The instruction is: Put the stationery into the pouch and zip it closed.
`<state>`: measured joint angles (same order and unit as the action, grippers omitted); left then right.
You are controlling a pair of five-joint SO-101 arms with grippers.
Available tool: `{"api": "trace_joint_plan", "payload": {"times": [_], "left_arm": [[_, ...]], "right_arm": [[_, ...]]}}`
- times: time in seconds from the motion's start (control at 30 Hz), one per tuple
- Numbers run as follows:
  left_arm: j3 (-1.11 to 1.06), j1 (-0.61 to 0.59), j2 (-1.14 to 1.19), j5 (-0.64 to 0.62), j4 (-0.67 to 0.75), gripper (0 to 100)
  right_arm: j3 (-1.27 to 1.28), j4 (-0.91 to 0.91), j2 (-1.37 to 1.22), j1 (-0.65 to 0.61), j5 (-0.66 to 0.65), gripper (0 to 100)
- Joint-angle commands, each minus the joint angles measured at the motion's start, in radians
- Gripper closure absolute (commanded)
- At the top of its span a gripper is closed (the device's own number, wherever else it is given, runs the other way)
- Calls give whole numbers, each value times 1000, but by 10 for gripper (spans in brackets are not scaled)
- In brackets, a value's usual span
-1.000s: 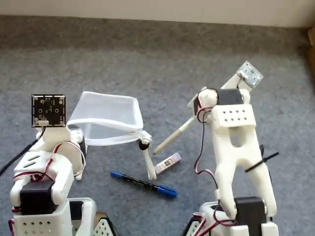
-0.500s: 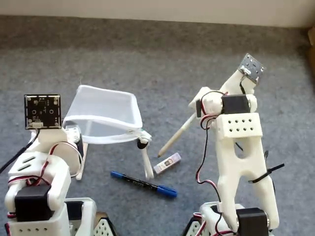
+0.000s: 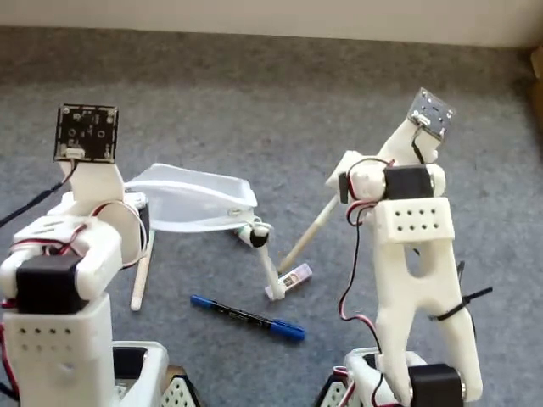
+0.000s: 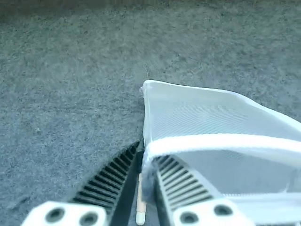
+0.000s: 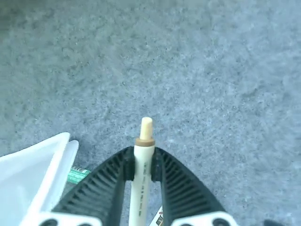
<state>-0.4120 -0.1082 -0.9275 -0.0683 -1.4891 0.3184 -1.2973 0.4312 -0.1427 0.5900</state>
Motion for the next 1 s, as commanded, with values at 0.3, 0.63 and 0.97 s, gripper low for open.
{"api": "trace_joint_plan", "payload": {"times": [0.3, 0.63, 0.97], "left_arm": [[59, 27, 147, -63, -2, 993], [56, 27, 147, -74, 5, 993], [65, 27, 160, -75, 6, 993]], "right_arm": [[-21, 1, 268, 2, -101, 995], [-19, 134, 407, -87, -253, 995], [-18, 331, 509, -231, -466, 995]]}}
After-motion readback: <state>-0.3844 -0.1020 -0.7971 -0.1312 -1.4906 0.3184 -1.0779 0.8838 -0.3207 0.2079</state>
